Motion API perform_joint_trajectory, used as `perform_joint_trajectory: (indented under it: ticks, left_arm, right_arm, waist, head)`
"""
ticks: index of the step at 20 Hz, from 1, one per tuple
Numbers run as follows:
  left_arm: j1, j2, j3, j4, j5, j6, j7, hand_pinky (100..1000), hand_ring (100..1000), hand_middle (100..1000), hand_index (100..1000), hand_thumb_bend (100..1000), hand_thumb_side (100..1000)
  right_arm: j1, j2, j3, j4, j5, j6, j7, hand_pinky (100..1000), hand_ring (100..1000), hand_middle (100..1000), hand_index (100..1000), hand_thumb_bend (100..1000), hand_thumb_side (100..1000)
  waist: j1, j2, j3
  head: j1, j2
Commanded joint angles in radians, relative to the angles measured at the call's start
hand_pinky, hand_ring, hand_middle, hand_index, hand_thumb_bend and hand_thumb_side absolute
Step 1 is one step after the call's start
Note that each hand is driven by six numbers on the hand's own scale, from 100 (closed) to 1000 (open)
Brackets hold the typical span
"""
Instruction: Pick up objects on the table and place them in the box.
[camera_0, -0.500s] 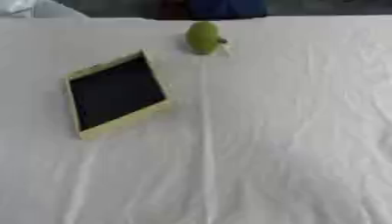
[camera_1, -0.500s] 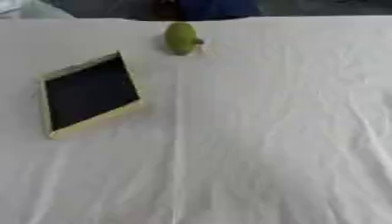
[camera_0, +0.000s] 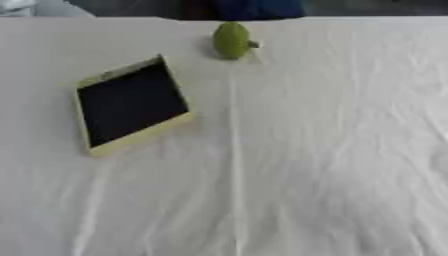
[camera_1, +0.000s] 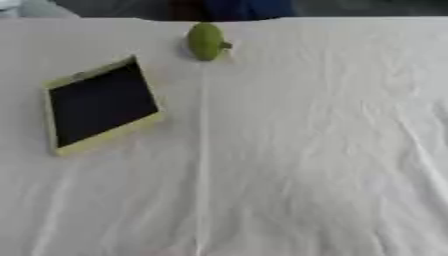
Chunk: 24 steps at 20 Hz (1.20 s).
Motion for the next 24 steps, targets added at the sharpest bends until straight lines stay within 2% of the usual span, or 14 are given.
perform_joint_trajectory:
  ticks: [1, 7, 9, 12, 14, 15, 17, 19, 21, 24]
  left_arm:
    - [-0.007, 0.036, -0.003, -0.015, 0.004, -0.002, -0.004, 848, 780, 696, 848, 350, 590]
    - [-0.007, 0.044, -0.009, -0.015, 0.005, -0.004, -0.013, 847, 789, 697, 845, 341, 597]
    - [-0.007, 0.049, -0.011, -0.015, 0.003, 0.002, -0.02, 847, 790, 696, 836, 330, 600]
    - [-0.007, 0.058, -0.012, -0.015, 0.006, 0.019, -0.027, 847, 788, 696, 839, 322, 605]
    - [-0.006, 0.06, -0.011, -0.015, 0.008, 0.023, -0.028, 847, 788, 696, 839, 322, 605]
    - [-0.01, 0.061, -0.01, -0.015, 0.008, 0.023, -0.028, 847, 788, 698, 840, 322, 597]
    - [-0.02, 0.062, -0.008, -0.015, 0.006, 0.02, -0.031, 847, 788, 697, 843, 322, 597]
    - [-0.022, 0.063, -0.007, -0.015, 0.006, 0.021, -0.031, 847, 787, 697, 843, 320, 597]
    - [-0.026, 0.06, -0.007, -0.015, 0.008, 0.021, -0.032, 847, 787, 698, 843, 317, 600]
    - [-0.033, 0.055, -0.013, -0.015, 0.012, 0.02, -0.037, 847, 788, 698, 843, 314, 601]
  right_arm:
    - [-0.069, -0.056, 0.028, 0.046, 0.057, 0.02, 0.117, 850, 868, 884, 939, 122, 663]
    - [-0.242, -0.026, 0.133, 0.256, 0.204, -0.011, 0.353, 855, 896, 893, 949, 153, 689]
    - [-0.292, 0.007, 0.162, 0.331, 0.262, -0.042, 0.429, 848, 879, 837, 940, 151, 721]
    - [-0.366, 0.067, 0.183, 0.443, 0.362, -0.118, 0.534, 847, 888, 848, 932, 189, 677]
    - [-0.392, 0.089, 0.182, 0.495, 0.405, -0.16, 0.559, 847, 888, 848, 932, 189, 677]
    - [-0.404, 0.102, 0.186, 0.521, 0.426, -0.178, 0.576, 857, 926, 893, 976, 209, 685]
    - [-0.453, 0.148, 0.194, 0.61, 0.501, -0.222, 0.646, 861, 937, 897, 984, 216, 677]
    - [-0.494, 0.188, 0.187, 0.691, 0.56, -0.265, 0.691, 863, 936, 890, 949, 218, 665]
    - [-0.521, 0.224, 0.177, 0.758, 0.598, -0.299, 0.702, 862, 927, 877, 911, 223, 649]
    - [-0.547, 0.268, 0.177, 0.836, 0.638, -0.336, 0.698, 861, 923, 877, 919, 226, 636]
  waist:
    - [-0.002, -0.021, -0.005]
    - [-0.01, -0.021, -0.012]
    - [-0.013, -0.018, -0.014]
    - [-0.013, -0.015, -0.016]
    - [-0.012, -0.014, -0.017]
    - [-0.012, -0.013, -0.015]
    - [-0.012, -0.01, -0.011]
    - [-0.01, -0.009, -0.011]
    - [-0.009, -0.007, -0.012]
    - [-0.008, -0.007, -0.011]
  head:
    - [-0.003, 0.009]
    - [-0.023, -0.007]
    - [-0.029, -0.014]
    - [-0.03, -0.015]
    - [-0.029, -0.014]
    - [-0.034, -0.012]
    - [-0.044, -0.012]
    - [-0.05, -0.015]
    - [-0.059, -0.022]
    - [-0.074, -0.028]
